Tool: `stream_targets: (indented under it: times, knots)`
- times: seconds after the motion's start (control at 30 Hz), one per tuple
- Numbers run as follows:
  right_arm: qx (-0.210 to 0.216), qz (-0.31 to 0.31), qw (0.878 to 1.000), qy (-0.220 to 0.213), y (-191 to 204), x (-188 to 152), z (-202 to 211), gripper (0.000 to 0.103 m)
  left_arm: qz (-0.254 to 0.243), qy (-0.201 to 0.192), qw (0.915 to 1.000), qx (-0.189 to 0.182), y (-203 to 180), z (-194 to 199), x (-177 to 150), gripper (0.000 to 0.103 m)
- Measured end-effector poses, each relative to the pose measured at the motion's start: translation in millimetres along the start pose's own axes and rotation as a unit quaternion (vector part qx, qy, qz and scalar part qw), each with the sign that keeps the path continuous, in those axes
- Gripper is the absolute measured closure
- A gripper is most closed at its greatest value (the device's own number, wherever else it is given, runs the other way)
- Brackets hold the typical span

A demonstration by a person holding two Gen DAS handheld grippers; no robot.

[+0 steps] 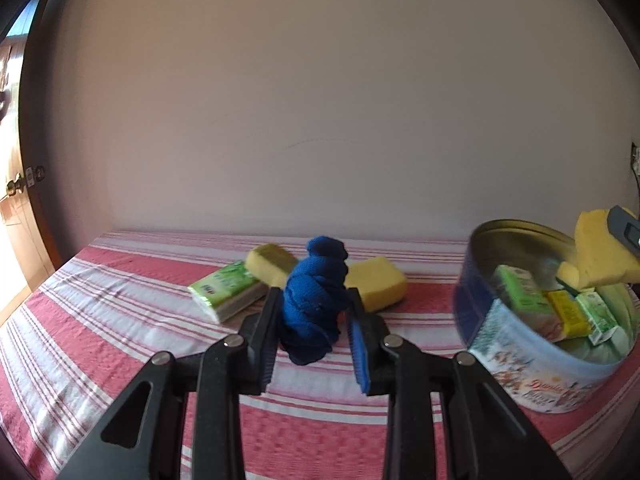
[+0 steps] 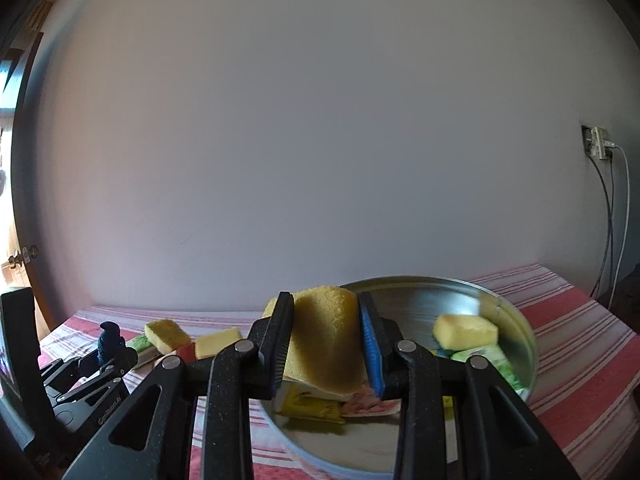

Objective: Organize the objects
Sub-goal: 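Carry the blue cloth and yellow sponge over the tin and release both inside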

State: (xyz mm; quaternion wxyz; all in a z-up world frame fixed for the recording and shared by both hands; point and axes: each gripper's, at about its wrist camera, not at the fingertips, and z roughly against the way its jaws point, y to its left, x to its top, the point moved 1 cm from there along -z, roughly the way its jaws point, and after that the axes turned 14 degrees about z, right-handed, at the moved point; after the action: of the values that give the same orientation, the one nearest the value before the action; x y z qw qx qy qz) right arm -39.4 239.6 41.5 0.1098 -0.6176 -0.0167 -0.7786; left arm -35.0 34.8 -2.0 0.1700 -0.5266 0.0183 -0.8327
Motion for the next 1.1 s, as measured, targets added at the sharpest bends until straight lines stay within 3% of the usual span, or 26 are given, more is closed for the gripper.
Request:
stream_targets:
  times: [0.57, 1.1]
  knots:
    - [-0.058, -0.021, 0.998, -0.006, -68.8, 3.9, 3.9, 0.068, -0.027, -0.004, 0.9978, -0.061, -79.0, 10.8, 0.7, 0.073]
    - [-0.095, -0.006, 0.995, 0.021, -101.4, -0.7, -9.0, 0.068, -0.053, 0.015, 0.9936, -0.099, -151.0, -2.3, -11.0, 0.073]
